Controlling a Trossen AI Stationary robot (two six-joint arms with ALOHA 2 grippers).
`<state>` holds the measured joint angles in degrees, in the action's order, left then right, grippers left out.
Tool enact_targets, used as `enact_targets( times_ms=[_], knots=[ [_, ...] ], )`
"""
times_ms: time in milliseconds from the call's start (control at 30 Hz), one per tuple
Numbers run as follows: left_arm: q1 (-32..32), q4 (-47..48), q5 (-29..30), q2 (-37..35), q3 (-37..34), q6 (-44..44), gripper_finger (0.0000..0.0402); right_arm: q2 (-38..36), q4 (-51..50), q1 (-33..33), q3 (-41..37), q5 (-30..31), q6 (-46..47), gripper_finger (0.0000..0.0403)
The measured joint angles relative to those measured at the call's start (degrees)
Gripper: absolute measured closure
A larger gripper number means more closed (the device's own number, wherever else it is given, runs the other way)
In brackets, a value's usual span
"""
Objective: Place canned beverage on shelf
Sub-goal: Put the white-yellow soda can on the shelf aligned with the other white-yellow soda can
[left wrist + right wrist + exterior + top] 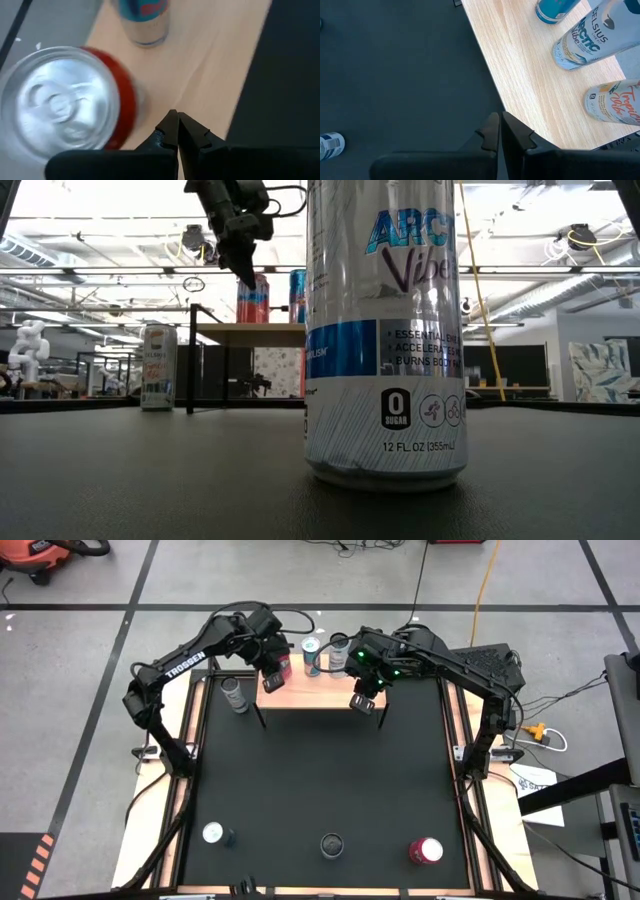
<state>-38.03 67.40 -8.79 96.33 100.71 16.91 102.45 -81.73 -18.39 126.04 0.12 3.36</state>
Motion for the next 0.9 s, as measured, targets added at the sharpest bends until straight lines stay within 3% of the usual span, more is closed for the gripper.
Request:
enact_targets(
  times_ms=[167,367,900],
  knots=[
    [2.21,0.64,-1.43,-1.17,0.0,-1.34,0.0398,0.0,-0.69,0.0,0.0,0.0,0.02,0.0403],
    [5.29,5.11,-1.32,-4.0,0.02,-1.49,0.0398,0.0,-8.42,0.58,-0.27,0.05,4.91,0.0403],
    [18.56,12.03,-1.38,-13.68,0.11,-9.1,0.0398,-0.72,-5.86,11.66,-10.82,-0.18,13.02,0.0403]
  ],
)
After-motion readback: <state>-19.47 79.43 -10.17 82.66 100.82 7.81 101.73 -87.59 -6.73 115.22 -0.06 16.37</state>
